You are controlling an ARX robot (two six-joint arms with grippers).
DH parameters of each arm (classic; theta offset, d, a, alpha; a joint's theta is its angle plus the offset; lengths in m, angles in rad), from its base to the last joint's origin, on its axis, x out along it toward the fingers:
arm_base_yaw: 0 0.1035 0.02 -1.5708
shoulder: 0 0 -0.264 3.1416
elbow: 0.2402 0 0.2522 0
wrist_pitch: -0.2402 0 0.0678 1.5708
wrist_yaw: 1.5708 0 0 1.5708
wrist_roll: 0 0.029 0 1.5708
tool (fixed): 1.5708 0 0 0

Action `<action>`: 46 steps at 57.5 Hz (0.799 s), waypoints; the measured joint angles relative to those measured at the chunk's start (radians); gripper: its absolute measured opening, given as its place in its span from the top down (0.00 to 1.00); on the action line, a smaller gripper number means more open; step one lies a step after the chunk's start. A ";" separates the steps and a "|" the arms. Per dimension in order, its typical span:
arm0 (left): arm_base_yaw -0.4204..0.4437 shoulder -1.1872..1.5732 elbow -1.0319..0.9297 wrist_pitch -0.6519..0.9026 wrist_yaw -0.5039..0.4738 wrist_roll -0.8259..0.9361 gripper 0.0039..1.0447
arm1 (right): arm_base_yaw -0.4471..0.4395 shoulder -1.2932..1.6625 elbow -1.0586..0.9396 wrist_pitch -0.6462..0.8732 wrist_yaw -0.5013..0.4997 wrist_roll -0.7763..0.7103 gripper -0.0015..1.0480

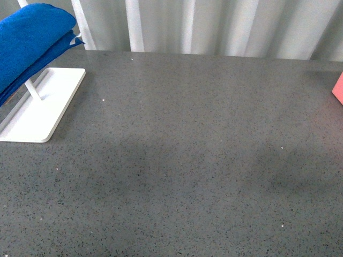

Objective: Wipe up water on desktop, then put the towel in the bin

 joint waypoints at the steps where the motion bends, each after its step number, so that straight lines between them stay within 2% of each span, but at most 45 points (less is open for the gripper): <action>1: 0.000 0.000 0.000 0.000 0.000 0.000 0.06 | 0.000 0.000 0.000 0.000 0.000 0.000 0.07; 10: 0.000 0.000 0.000 0.000 0.001 0.000 0.06 | 0.000 0.000 0.000 0.000 0.000 0.000 0.07; 14: 0.031 0.063 0.033 -0.088 0.165 -0.073 0.06 | 0.000 0.000 0.000 0.000 0.000 0.000 0.07; 16: 0.016 0.129 0.053 -0.099 0.203 -0.105 0.06 | 0.000 0.000 0.000 0.000 -0.003 0.000 0.07; 22: -0.023 0.268 0.109 -0.034 0.193 -0.151 0.06 | 0.000 0.000 0.000 0.000 0.000 0.000 0.07; 32: -0.040 0.673 0.355 0.234 0.166 -0.104 0.06 | 0.001 0.000 0.000 0.000 -0.001 0.000 0.07; 39: -0.040 0.969 0.554 0.235 0.167 -0.054 0.06 | 0.001 0.000 0.000 0.000 -0.001 0.000 0.07; 46: -0.040 1.229 0.762 0.168 0.141 0.046 0.06 | 0.001 0.000 0.000 0.000 -0.001 0.000 0.07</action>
